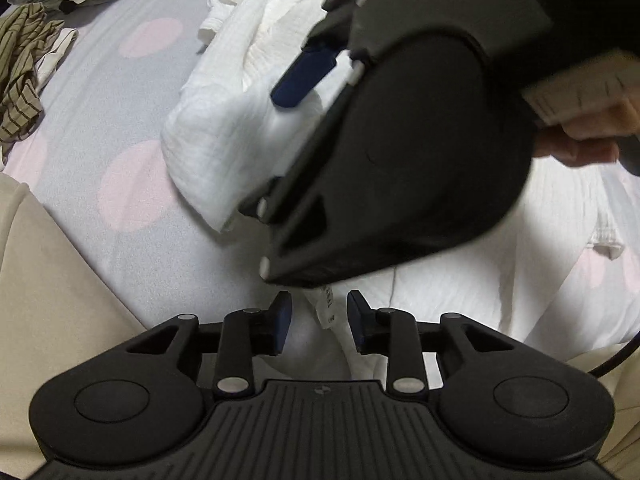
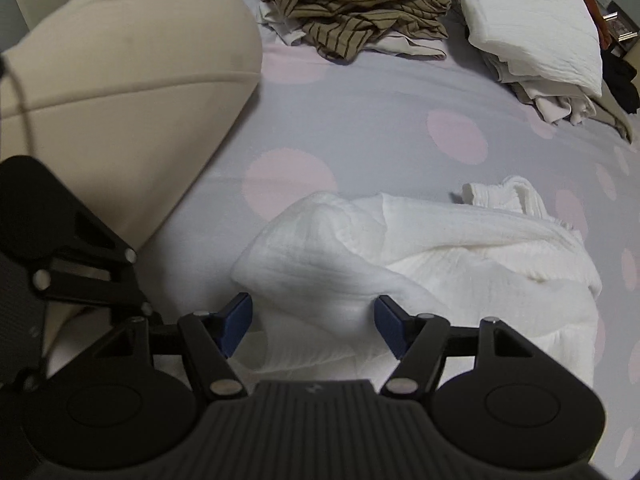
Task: Fold clothes
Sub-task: 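Grasp the shirt near its tag with the left gripper while the right gripper grasps the hem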
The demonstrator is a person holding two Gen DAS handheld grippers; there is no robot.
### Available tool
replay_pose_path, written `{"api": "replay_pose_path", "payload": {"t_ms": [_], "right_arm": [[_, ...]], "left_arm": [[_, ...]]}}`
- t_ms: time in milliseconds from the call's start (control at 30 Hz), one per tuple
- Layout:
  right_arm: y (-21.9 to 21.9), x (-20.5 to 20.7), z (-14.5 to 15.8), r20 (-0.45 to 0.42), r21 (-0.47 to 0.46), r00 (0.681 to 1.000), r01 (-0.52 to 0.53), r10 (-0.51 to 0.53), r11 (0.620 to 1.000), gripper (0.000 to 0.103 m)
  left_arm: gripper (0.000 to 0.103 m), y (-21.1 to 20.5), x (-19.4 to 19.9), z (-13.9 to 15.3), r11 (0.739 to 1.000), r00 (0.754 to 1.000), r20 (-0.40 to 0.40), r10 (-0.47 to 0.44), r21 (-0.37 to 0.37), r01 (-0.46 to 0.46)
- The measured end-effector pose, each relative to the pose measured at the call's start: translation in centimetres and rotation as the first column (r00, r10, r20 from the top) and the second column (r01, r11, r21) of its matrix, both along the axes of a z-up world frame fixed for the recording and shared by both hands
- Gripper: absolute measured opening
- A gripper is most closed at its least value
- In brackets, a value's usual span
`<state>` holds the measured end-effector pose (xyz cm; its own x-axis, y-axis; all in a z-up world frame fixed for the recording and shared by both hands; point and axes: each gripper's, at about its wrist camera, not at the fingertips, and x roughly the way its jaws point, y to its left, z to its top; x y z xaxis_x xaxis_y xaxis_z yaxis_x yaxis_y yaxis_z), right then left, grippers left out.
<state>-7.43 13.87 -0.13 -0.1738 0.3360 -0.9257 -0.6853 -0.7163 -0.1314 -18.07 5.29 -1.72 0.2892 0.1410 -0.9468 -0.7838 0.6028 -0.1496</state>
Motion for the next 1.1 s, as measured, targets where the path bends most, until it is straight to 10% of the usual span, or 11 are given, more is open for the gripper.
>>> {"api": "replay_pose_path", "payload": {"t_ms": [167,300,533,800,1100], "right_arm": [[0.9,0.6,-0.1,0.004,0.006,1.000,0.022,-0.022,1.000,0.054],[1.5,1.4,-0.6,0.004,-0.012,0.996,0.085,-0.085,0.996,0.019],[1.3,5.1,0.8,-0.172,0.007,0.929,0.333,-0.327,0.943,0.015],[0.1,12.0,3.6,-0.483,-0.099,0.624,0.658,-0.614,0.746,0.014],[-3.4,17.5,10.1,-0.796,-0.118,0.246,0.834,-0.553,0.539,0.014]], "left_arm": [[0.016,0.3,0.3,-0.8,0.999,0.999,-0.029,-0.019,-0.029,0.018],[0.002,0.3,0.3,-0.7,0.999,0.999,0.000,-0.035,-0.036,0.035],[0.001,1.2,-0.6,0.4,1.000,0.999,0.037,0.026,0.013,-0.027],[0.001,1.4,-1.1,3.8,0.985,0.993,0.105,0.054,0.157,-0.070],[0.001,5.3,2.2,10.9,0.885,0.983,0.186,0.007,0.456,-0.092]]}}
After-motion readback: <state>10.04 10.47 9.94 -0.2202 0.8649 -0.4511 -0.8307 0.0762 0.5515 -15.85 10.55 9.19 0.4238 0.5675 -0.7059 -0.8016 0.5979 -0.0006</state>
